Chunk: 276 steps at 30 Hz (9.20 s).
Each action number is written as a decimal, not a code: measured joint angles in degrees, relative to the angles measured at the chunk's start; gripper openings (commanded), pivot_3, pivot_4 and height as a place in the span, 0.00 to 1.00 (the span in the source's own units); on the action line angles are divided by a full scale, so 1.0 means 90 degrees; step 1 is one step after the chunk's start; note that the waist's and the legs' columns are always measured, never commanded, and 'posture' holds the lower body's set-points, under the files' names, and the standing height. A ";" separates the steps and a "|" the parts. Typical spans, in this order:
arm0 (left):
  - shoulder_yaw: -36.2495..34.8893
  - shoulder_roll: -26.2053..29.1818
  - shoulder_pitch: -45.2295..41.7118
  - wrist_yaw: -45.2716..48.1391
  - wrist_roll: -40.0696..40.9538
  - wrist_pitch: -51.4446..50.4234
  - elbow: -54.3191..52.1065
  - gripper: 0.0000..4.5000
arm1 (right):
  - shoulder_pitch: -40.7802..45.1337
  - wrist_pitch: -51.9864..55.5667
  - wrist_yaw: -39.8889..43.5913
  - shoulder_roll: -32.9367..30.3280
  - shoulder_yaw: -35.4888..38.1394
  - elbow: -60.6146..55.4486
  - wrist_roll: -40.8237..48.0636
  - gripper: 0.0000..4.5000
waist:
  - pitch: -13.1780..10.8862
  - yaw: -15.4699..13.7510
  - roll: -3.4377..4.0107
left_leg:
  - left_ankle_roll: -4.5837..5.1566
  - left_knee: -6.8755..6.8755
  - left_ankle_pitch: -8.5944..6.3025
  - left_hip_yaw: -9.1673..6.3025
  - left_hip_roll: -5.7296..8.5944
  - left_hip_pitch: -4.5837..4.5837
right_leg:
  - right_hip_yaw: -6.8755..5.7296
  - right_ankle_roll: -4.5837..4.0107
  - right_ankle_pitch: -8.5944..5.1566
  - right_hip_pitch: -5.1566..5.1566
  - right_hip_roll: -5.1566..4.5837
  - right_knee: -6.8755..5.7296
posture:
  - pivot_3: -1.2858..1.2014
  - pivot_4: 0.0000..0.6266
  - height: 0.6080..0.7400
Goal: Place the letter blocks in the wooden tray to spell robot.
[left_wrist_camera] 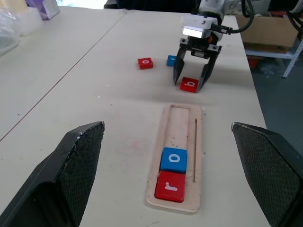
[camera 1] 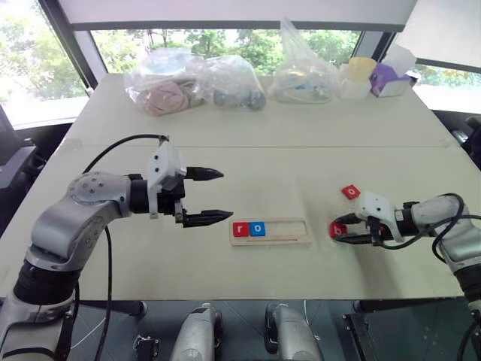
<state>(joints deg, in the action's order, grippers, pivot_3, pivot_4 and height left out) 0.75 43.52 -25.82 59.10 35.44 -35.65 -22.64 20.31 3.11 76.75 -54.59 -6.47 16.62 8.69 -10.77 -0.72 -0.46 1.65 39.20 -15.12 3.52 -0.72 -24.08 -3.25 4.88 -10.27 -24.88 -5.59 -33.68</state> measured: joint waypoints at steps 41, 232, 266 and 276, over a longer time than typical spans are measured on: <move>0.0005 0.1096 0.0948 0.0621 -0.0265 0.0320 -0.0618 1.00 | 0.1587 0.2660 -0.0336 0.1279 -0.1764 -0.2381 -0.0149 0.26 | -0.0005 0.0000 0.0004 | -0.0012 0.0000 0.0007 0.0005 0.0000 -0.0033 | 0.0006 -0.0002 -0.0001 -0.0057 -0.0001 -0.0044 | 0.52 0.24 1.00; 0.0592 0.0291 0.0101 0.0797 -0.0896 0.0676 -0.0115 1.00 | -0.1242 0.9885 -0.7877 0.5392 0.2638 -0.7160 -0.0062 0.60 | -0.0001 0.0064 0.0012 | -0.0023 -0.0012 0.0011 -0.0007 -0.0006 -0.0039 | 0.0005 -0.0003 -0.0002 -0.0068 0.0003 -0.0045 | 0.52 0.24 1.00; 0.0563 0.0354 0.0354 0.0899 -0.0840 0.0959 -0.0013 1.00 | -0.1031 0.1836 -0.1040 0.0264 0.1025 -0.1581 0.0915 0.99 | -0.0018 0.0116 0.0010 | -0.0016 -0.0013 0.0010 -0.0006 -0.0001 -0.0044 | -0.0001 -0.0004 -0.0008 -0.0058 0.0003 -0.0032 | 0.52 0.24 1.00; 0.0466 0.0062 0.0221 0.0519 -0.0571 0.0673 -0.0016 1.00 | -0.0992 0.1389 -0.0795 0.0286 0.0785 -0.1293 0.0827 0.99 | -0.0017 -0.0005 0.0010 | -0.0016 -0.0002 0.0011 -0.0006 -0.0001 -0.0037 | 0.0000 -0.0004 -0.0008 -0.0055 0.0003 -0.0043 | 0.52 0.24 1.00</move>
<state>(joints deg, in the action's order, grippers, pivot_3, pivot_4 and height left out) 4.95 44.08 -23.83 63.77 30.31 -29.59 -22.78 11.38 15.62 69.59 -52.02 0.59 4.99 16.13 -10.93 -0.76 -0.37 1.51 39.18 -15.02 3.47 -0.74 -24.41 -3.24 4.84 -10.34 -25.37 -5.56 -34.06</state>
